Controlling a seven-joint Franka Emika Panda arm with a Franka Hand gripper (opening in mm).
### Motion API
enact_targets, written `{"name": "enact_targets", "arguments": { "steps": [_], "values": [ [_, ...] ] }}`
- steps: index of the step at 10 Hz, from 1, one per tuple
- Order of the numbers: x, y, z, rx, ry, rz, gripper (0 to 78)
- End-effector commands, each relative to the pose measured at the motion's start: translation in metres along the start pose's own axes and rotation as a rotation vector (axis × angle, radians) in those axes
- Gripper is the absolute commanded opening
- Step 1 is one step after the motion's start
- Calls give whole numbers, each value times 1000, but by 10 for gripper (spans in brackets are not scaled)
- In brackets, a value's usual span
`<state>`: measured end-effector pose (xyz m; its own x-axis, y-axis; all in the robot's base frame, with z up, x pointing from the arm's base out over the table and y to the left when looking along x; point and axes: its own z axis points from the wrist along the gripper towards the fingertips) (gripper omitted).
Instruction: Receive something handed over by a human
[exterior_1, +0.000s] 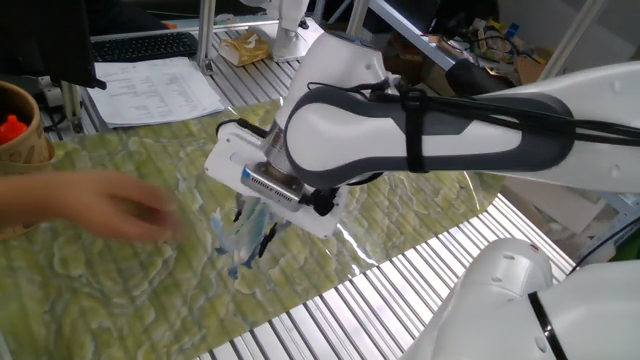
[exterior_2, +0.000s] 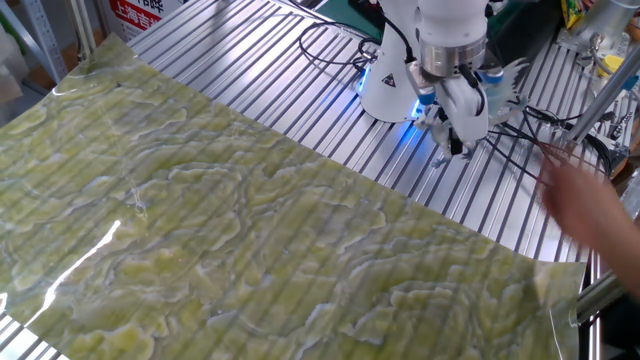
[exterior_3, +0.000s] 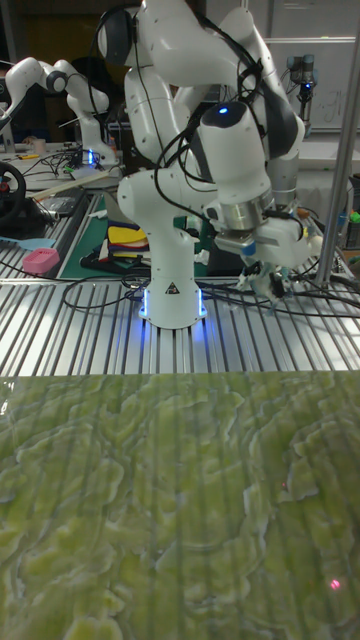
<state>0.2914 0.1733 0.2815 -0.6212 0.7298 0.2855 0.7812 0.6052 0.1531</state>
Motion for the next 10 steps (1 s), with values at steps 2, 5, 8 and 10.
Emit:
{"name": "enact_targets", "arguments": {
  "steps": [2,5,8,10],
  "values": [
    [-169,94,-131,254,6,-150,11],
    [-183,94,-110,236,-40,-183,11],
    [-198,90,-86,264,-142,-260,11],
    [-215,82,-71,250,-186,-350,11]
  ]
}}
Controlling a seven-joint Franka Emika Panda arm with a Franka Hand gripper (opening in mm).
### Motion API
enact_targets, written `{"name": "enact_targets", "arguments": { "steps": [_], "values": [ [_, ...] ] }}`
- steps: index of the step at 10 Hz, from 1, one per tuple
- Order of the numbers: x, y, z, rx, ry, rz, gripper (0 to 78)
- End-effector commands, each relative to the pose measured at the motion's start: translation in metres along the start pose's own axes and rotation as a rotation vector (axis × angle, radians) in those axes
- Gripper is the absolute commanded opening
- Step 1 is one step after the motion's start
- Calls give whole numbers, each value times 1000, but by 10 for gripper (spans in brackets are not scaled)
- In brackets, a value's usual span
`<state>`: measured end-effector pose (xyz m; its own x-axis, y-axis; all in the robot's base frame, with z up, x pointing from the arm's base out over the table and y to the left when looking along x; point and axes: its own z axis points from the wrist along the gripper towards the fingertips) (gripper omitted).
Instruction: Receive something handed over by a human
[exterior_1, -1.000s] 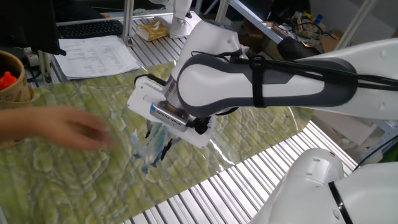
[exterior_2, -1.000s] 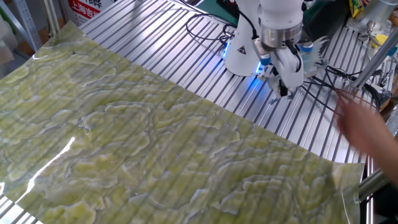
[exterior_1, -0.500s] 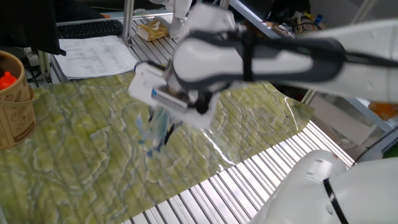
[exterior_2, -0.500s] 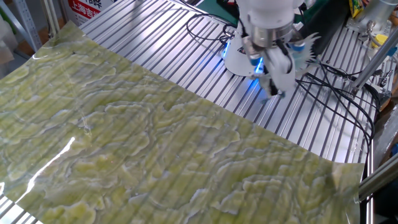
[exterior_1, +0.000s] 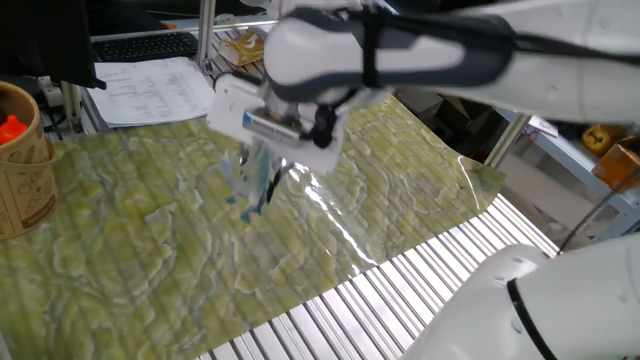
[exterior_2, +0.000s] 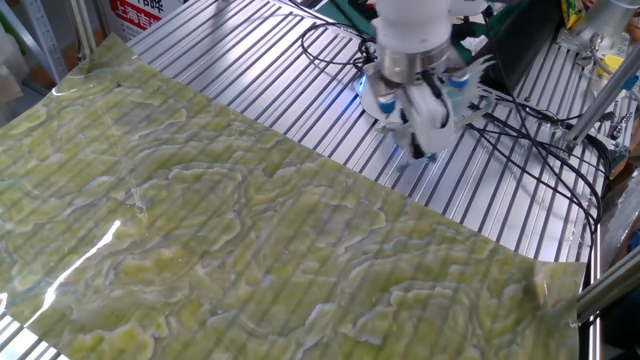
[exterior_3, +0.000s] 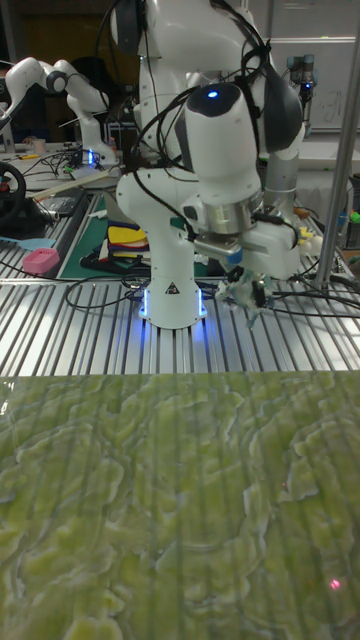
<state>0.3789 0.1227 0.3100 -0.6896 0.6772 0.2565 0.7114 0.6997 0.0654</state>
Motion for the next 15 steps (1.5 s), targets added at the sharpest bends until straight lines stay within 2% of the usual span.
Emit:
{"name": "enact_targets", "arguments": {
  "steps": [1,3,5,6,7,8,10,11,13,14,15],
  "values": [
    [-144,19,-19,161,-206,-317,11],
    [-156,9,-17,137,-237,-367,11],
    [-162,4,-16,133,-258,-415,11],
    [-168,-2,-15,141,-268,-491,11],
    [-170,-4,-15,140,-264,-534,11],
    [-170,-4,-14,121,-249,-581,11],
    [-169,-2,-12,146,-248,-717,11],
    [-167,0,-12,145,-256,-747,11],
    [-163,3,-16,131,-287,-726,11],
    [-164,3,-14,152,-298,-669,11],
    [-164,3,-14,155,-299,-655,11]
  ]
}}
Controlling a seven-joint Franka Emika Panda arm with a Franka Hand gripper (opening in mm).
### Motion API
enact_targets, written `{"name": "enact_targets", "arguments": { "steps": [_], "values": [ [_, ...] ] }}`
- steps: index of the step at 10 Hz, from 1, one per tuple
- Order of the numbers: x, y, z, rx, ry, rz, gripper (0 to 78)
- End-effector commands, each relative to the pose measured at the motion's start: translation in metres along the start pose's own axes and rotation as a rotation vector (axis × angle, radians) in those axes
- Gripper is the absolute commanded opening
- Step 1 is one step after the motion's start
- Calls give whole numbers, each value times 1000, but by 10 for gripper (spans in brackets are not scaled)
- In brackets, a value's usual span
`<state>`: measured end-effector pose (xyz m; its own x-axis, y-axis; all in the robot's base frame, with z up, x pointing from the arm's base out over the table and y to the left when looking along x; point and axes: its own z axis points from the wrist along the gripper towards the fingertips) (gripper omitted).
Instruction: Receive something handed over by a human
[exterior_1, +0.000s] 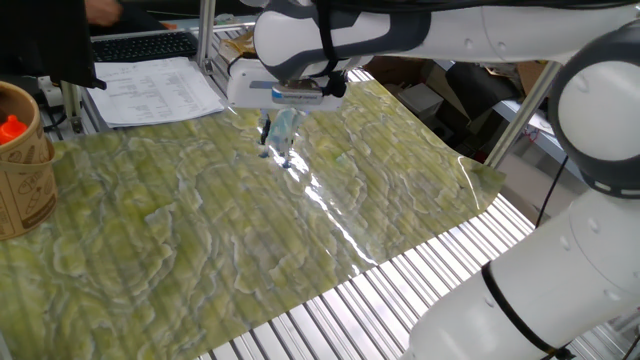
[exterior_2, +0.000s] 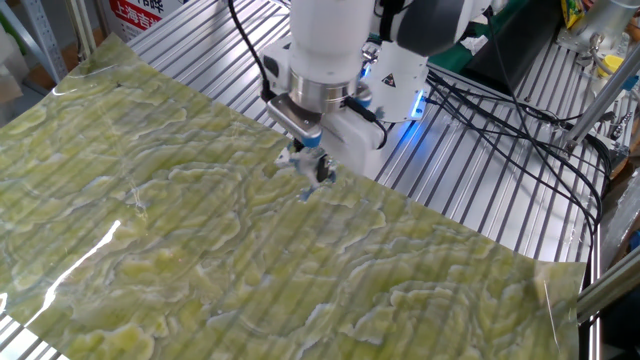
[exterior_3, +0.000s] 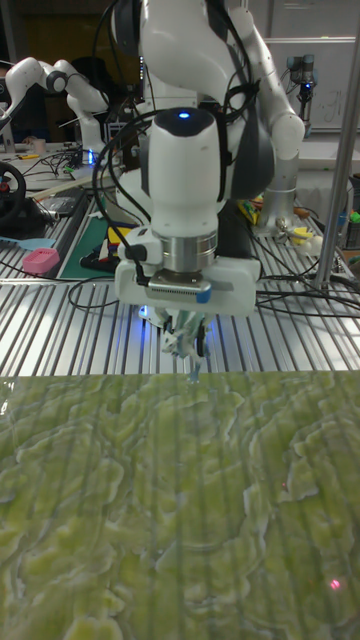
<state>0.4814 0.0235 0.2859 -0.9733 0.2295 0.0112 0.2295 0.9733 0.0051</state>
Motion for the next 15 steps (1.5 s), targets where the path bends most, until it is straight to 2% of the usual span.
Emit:
{"name": "enact_targets", "arguments": {
  "steps": [1,2,3,6,7,8,10,11,12,13,15],
  "values": [
    [-17,-9,4,25,-69,-105,11],
    [-17,-9,4,18,-10,-96,11],
    [-17,-9,4,28,-6,-87,11],
    [-17,-9,4,32,-11,-87,11],
    [-17,-9,4,56,-16,-84,11],
    [-17,-9,4,52,-19,-86,11],
    [-34,-4,22,47,-45,-98,11],
    [-48,-3,28,46,-50,-111,11],
    [-56,-3,30,44,-56,-115,11],
    [-72,-4,26,42,-65,-120,11],
    [-99,-9,14,45,-62,-137,11]
  ]
}}
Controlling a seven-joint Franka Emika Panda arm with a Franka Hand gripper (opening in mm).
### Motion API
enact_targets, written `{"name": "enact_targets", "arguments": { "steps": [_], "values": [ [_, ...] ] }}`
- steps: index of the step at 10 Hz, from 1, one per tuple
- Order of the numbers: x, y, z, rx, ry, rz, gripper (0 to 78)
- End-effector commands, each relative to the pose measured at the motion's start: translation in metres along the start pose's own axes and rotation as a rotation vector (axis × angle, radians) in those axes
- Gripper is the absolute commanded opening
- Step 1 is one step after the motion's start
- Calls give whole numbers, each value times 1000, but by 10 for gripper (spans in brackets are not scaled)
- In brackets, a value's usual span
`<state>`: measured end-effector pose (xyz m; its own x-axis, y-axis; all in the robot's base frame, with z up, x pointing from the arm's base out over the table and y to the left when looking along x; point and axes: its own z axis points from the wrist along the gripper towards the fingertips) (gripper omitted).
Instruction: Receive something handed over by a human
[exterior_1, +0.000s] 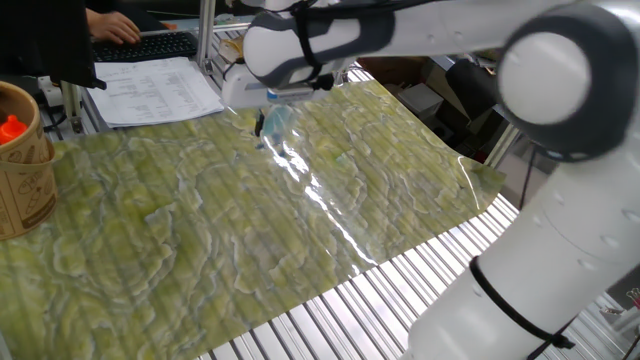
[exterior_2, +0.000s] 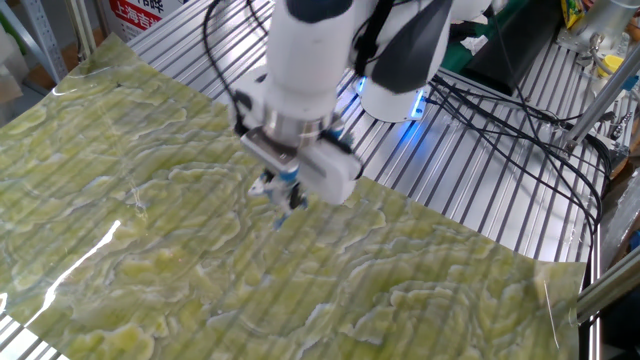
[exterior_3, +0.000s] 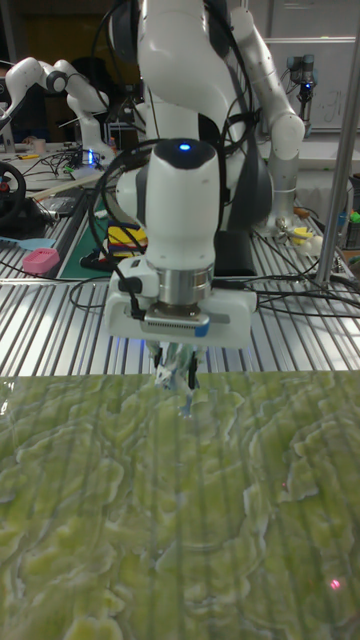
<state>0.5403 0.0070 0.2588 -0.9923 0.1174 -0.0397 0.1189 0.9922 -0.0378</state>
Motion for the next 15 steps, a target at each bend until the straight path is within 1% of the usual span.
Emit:
{"name": "enact_targets", "arguments": {
  "steps": [1,2,3,4,6,7,8,10,11,12,13,14,15],
  "values": [
    [-49,-16,-14,4,-10,-27,11],
    [-54,-18,-16,4,-10,-31,11],
    [-66,-24,-18,4,-11,-35,11],
    [-70,-26,-19,6,-13,-37,11],
    [-71,-28,-19,6,-16,-33,11],
    [-71,-28,-18,4,-11,-31,11],
    [-70,-26,-12,-2,-8,-27,11],
    [-68,-20,3,-11,-15,-6,11],
    [-69,-14,12,-8,-7,14,11],
    [-68,-8,20,-6,13,26,11],
    [-67,-3,26,-5,18,33,11],
    [-67,0,28,-5,18,33,11],
    [-67,7,26,-8,45,6,11]
  ]
}}
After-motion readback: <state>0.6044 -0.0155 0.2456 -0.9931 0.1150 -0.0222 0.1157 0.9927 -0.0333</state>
